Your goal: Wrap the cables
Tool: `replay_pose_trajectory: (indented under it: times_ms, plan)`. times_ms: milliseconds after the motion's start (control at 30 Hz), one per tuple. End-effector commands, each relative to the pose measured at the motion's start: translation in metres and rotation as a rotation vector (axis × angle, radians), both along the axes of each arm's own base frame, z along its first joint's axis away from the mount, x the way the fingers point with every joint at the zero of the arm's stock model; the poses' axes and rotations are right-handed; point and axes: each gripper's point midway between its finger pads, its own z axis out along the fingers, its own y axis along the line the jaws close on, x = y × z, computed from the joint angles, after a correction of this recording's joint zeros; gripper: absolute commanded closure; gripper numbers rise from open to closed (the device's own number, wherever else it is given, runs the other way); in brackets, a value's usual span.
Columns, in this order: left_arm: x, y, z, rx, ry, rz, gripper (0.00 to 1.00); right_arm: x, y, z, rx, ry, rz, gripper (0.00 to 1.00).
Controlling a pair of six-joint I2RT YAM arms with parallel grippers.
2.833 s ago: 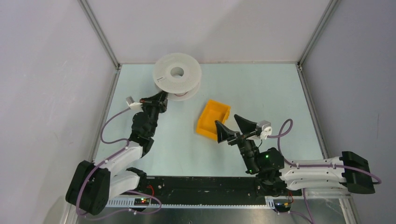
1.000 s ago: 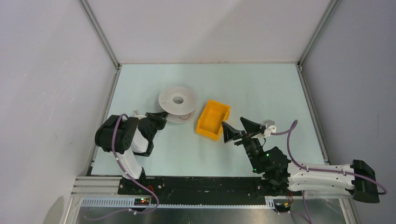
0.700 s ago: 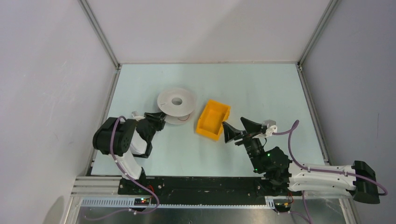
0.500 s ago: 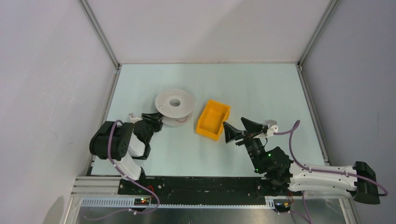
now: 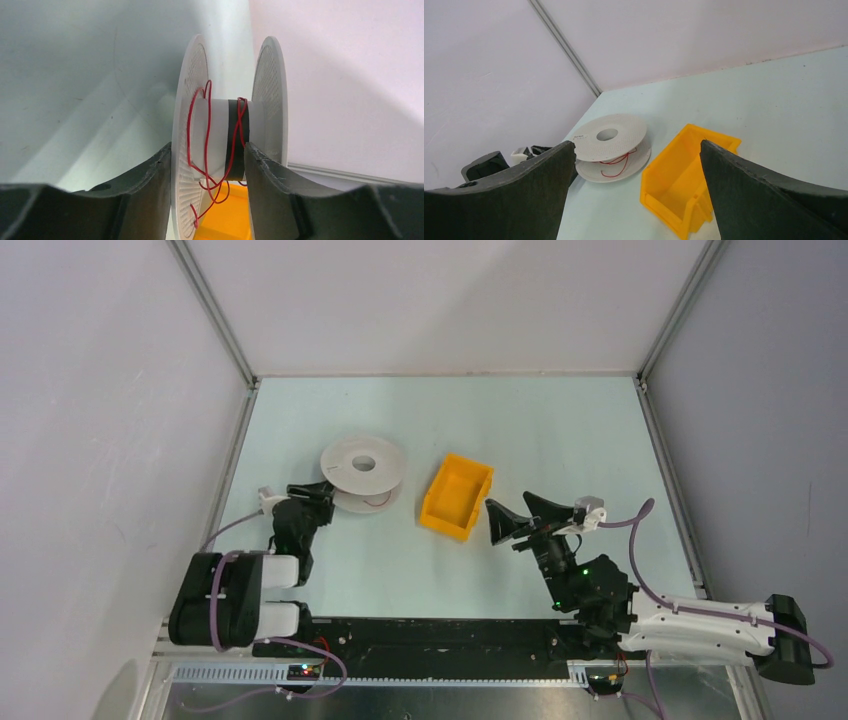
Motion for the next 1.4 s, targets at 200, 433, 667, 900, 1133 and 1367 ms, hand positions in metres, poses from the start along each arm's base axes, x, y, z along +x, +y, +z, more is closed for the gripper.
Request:
replay_pose_trajectory:
  times_ms: [200, 433, 667, 900, 1133, 1367]
  plan:
    - [-0.007, 0.02, 0.001, 0.037, 0.04, 0.086, 0.44, 0.0, -0.007, 0.0, 0.028, 0.02, -0.009, 0.0]
    - [-0.013, 0.024, -0.001, 0.007, 0.053, 0.118, 0.44, 0.0, -0.008, 0.001, 0.035, 0.02, -0.006, 0.0]
    - [-0.024, 0.029, -0.01, -0.012, 0.085, 0.159, 0.44, 0.0, -0.008, 0.001, 0.036, 0.02, -0.004, 0.0]
    - [-0.029, 0.037, -0.01, -0.003, 0.101, 0.202, 0.44, 0.001, -0.007, 0.003, 0.042, 0.013, 0.0, 0.0]
    - [-0.038, 0.051, 0.006, 0.067, 0.084, 0.257, 0.45, 0.005, -0.009, -0.002, 0.031, 0.044, -0.021, 0.0]
    - [-0.038, 0.06, 0.095, 0.357, -0.066, 0.209, 0.41, 0.01, -0.023, -0.029, -0.061, 0.25, -0.106, 0.0]
